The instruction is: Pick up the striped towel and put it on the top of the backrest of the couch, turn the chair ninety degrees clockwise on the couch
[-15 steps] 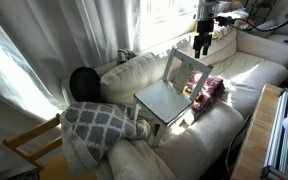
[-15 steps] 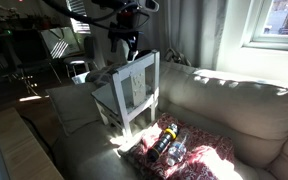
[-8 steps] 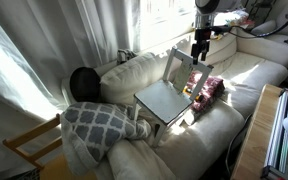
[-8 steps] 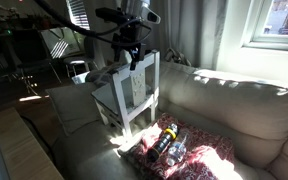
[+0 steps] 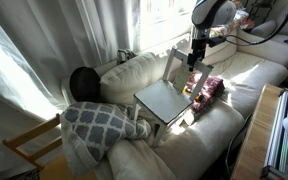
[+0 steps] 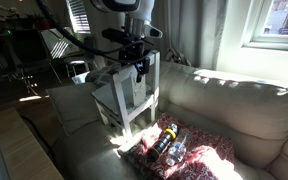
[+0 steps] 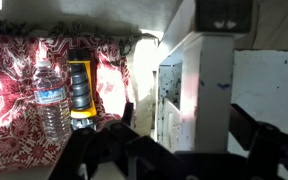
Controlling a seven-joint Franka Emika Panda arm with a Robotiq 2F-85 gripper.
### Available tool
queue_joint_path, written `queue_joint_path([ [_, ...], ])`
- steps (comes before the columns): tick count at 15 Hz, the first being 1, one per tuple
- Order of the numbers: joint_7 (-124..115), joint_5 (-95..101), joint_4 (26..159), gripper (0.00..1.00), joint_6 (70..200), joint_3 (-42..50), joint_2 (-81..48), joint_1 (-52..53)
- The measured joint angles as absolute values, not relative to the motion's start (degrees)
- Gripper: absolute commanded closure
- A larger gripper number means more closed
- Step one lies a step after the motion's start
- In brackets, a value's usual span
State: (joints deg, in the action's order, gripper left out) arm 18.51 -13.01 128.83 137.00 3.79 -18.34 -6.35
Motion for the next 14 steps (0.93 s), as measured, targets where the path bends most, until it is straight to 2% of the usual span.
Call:
queue_joint_path([
  [5, 18.5, -13.1, 128.2, 0.79, 138.1, 3.1, -18.3, -7.3],
  [8, 18.4, -13.4, 127.8, 0.99, 138.0, 2.4, -18.3, -7.5],
  [9, 18.3, -13.8, 127.8, 0.95, 137.7, 2.3, -18.3, -7.5],
  [14, 16.9, -15.1, 127.5, 0.94, 136.8, 2.3, -18.1, -7.6],
])
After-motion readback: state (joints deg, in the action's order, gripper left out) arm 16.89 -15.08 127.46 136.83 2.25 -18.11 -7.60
